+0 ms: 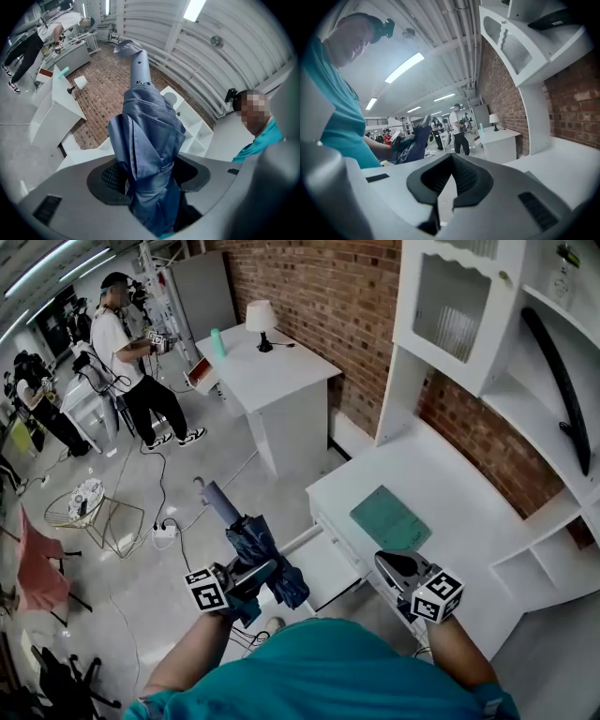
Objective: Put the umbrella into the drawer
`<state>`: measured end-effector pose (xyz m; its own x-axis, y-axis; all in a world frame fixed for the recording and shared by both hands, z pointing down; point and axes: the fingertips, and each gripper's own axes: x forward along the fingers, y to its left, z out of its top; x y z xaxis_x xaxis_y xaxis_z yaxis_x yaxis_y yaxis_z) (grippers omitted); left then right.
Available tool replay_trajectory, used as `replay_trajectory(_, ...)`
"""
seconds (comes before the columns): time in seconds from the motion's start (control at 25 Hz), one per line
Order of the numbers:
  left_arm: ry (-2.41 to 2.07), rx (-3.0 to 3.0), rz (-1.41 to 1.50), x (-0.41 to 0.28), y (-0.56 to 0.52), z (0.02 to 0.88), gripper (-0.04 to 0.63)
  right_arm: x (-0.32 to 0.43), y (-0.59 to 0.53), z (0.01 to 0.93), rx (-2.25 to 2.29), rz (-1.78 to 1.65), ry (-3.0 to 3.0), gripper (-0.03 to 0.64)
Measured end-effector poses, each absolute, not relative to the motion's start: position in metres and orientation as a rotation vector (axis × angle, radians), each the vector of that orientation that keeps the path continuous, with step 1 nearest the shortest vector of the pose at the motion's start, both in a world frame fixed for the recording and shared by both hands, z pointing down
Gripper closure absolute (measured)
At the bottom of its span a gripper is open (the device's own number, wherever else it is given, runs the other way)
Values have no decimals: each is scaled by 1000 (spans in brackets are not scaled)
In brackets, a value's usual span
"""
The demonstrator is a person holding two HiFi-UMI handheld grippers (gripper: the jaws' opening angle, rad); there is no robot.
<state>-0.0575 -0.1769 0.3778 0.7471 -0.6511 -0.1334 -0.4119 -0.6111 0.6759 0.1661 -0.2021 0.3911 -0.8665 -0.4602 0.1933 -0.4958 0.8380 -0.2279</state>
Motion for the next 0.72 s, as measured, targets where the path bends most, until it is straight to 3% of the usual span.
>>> replay_trajectory(0.72,-715,2031,32,-37,-254,570,314,106,-224,476,716,519,-2768,595)
